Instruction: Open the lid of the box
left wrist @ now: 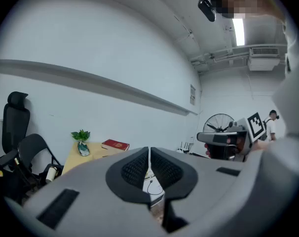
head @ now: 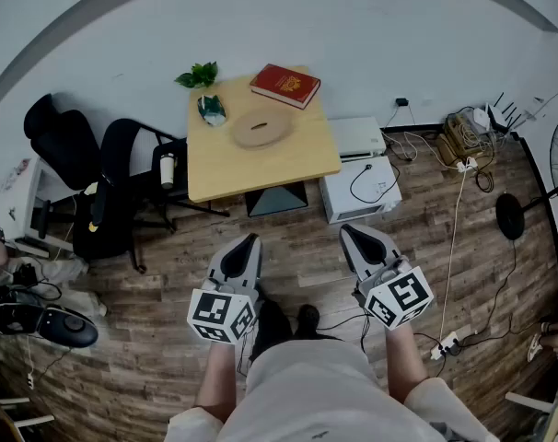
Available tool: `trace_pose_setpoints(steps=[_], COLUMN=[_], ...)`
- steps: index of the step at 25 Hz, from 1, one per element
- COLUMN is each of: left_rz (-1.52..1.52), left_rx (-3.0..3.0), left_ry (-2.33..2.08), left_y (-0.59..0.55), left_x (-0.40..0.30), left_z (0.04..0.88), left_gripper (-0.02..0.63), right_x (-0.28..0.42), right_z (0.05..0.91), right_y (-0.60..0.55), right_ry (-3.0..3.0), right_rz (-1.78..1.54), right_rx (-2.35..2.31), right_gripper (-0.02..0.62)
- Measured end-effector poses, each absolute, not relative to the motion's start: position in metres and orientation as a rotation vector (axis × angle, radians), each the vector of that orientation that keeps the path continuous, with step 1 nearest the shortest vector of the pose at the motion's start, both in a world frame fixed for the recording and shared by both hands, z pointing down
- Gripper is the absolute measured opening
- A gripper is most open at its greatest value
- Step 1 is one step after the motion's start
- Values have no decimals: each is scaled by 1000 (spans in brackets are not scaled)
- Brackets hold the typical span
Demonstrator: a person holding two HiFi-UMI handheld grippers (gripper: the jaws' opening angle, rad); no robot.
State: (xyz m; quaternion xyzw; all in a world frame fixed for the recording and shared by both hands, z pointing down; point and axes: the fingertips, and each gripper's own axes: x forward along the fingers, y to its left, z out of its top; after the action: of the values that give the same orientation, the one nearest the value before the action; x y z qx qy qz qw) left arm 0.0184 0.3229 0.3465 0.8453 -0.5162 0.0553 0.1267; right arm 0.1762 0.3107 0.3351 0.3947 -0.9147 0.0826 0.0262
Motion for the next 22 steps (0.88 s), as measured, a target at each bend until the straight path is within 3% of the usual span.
trace_pose_setpoints(steps=[22], left_rz=[181], left_rx=[2450], left_ry=[-1545], left_y=[330], left_x=[12], left_z=[344], left_gripper=[15], right_x=[185], right_z=[333], right_y=[309], right_ry=[-2834], right_rz=[249], right_rx=[1255], right_gripper=[0])
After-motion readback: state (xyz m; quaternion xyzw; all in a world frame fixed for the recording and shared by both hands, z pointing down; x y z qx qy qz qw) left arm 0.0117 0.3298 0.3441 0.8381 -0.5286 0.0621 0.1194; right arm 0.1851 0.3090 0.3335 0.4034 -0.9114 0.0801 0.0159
